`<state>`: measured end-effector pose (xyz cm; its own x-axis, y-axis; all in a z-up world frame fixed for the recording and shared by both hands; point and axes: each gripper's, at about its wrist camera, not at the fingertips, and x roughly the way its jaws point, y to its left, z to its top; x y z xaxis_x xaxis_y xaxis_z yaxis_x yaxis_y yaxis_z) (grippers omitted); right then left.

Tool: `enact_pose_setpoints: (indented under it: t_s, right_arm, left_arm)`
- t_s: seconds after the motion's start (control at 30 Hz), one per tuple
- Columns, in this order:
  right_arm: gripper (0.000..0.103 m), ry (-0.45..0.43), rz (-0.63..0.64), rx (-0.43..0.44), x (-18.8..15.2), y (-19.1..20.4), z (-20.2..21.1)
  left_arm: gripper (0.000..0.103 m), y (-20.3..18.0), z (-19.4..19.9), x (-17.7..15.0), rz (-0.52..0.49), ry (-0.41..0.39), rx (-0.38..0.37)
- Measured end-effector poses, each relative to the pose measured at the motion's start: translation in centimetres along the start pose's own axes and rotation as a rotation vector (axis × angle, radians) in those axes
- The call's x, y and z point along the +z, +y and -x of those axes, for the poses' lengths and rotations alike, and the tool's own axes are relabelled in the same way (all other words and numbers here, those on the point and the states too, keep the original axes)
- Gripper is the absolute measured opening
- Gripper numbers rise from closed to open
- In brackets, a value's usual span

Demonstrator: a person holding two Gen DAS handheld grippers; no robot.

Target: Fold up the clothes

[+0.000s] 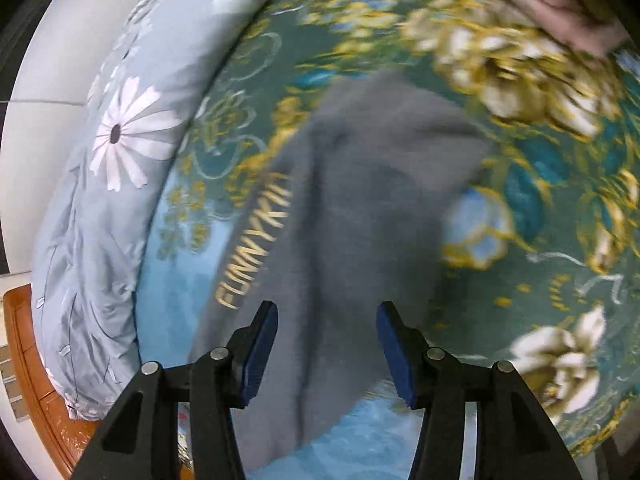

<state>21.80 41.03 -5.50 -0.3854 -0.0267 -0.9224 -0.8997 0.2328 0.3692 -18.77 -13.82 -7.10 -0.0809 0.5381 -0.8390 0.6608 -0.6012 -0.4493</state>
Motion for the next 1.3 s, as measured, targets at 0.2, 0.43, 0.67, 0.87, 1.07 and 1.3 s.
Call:
enact_pose_setpoints:
  t_s: [0.2, 0.43, 0.67, 0.87, 1.07, 1.3]
  right_arm:
    - [0.055, -0.003, -0.060, -0.055, 2.4, 2.4, -3.5]
    - [0.025, -0.027, -0.090, -0.184, 4.5, 2.8, -5.8]
    - [0.006, -0.019, -0.096, -0.124, 4.0, 0.7, -4.3]
    - [0.006, -0.058, 0.028, -0.005, 3.2, 2.1, 1.0]
    - [0.006, -0.011, 0.058, -0.040, 5.5, 7.0, -3.3]
    - [0.020, 0.006, 0.059, -0.105, 6.0, 7.7, -6.6]
  left_arm:
    - [0.042, -3.0, -4.3, 1.0, 0.047, 0.028, 0.137]
    - [0.020, -3.7, -6.0, 1.7, 0.017, -0.001, 0.280]
    - [0.008, -1.8, -3.6, 0.3, 0.007, -0.043, 0.197]
    - [0.007, -2.1, 2.0, -1.1, -0.070, -0.051, -0.001]
    - [0.008, -6.5, 0.0, 2.6, -0.116, -0.075, -0.049]
    - [0.016, -4.9, -3.8, 5.0, -0.051, 0.003, -0.016]
